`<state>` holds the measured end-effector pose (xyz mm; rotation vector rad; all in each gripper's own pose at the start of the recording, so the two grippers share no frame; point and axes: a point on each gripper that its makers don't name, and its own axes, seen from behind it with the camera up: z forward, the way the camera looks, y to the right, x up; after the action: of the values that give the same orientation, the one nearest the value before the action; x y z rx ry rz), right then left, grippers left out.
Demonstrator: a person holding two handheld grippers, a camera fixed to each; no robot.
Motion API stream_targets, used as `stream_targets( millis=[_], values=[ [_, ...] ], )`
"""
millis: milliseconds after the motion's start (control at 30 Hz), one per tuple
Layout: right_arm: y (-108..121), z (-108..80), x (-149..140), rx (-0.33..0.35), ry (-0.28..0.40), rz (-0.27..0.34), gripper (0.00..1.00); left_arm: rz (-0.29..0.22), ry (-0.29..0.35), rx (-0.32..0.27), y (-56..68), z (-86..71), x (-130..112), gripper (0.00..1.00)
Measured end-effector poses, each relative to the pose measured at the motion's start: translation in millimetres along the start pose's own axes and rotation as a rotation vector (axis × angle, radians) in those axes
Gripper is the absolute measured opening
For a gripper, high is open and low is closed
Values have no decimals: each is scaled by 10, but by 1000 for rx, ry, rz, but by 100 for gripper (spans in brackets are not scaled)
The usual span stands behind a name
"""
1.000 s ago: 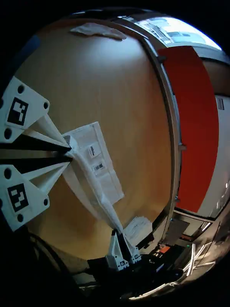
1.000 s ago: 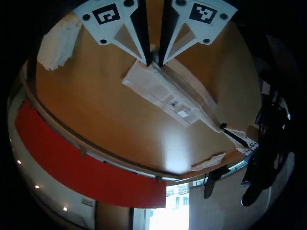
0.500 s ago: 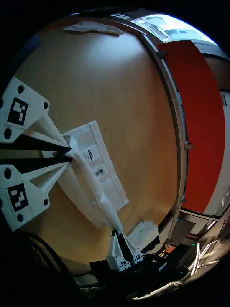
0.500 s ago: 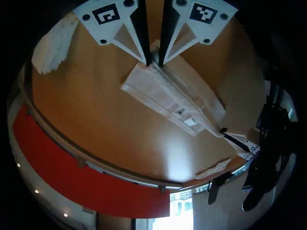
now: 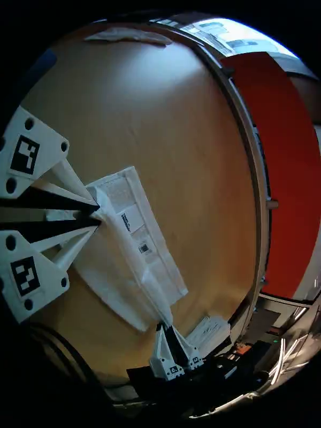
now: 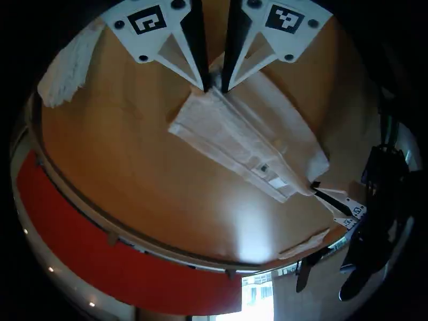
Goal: Fold towel
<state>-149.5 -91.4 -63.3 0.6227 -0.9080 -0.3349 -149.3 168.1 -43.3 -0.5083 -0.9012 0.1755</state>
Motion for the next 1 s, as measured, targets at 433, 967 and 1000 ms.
stream_targets(
  millis=[433,967,1000],
  values=[
    [167,128,6,-51,-9,5,42,45,4,54,-128,133,47,34],
    [425,144,190,-111,16,13,76,48,26,110,-328,121,209,38],
    [440,140,205,-115,20,14,78,46,28,113,-338,113,218,38]
  ],
)
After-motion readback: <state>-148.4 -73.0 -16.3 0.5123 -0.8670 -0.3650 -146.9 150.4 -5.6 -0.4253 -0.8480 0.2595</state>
